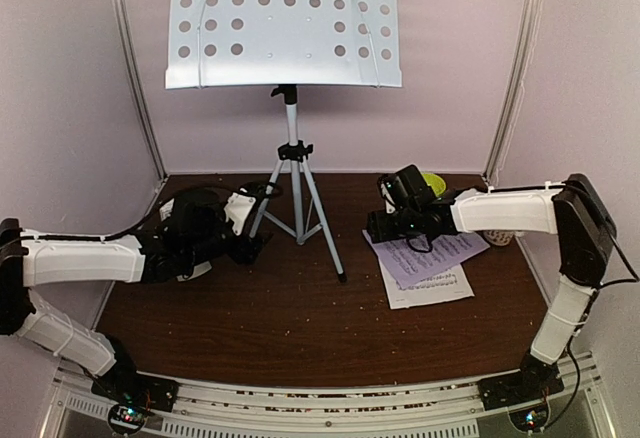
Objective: Set up the instrument practice props
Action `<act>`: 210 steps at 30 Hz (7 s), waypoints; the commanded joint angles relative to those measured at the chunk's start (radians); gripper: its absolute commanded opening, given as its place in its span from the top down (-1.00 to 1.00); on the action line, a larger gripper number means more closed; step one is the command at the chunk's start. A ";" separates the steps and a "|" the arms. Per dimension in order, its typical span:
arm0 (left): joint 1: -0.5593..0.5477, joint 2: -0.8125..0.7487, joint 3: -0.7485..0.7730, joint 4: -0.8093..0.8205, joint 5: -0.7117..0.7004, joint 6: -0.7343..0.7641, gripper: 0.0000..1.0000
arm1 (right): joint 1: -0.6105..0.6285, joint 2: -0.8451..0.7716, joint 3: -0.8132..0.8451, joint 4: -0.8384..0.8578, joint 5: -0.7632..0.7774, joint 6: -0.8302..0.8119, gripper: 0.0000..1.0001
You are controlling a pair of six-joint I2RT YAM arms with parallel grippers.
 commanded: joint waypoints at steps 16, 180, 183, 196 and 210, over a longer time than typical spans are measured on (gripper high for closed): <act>-0.010 -0.099 -0.009 0.011 -0.089 -0.031 -0.51 | 0.081 0.434 0.541 -0.334 0.361 -0.067 -0.31; -0.084 -0.297 -0.059 -0.082 -0.140 -0.456 -0.62 | 0.479 0.330 0.045 -0.470 0.629 -0.006 0.12; -0.084 -0.290 -0.057 -0.076 -0.140 -0.451 -0.62 | 0.469 0.331 0.039 -0.449 0.620 -0.022 0.29; -0.085 -0.282 -0.035 -0.120 -0.145 -0.482 -0.68 | 0.461 0.126 0.012 -0.440 0.584 -0.070 1.00; -0.084 -0.240 0.036 -0.302 -0.160 -0.678 -0.78 | 0.535 -0.216 0.043 -0.358 0.420 -0.183 1.00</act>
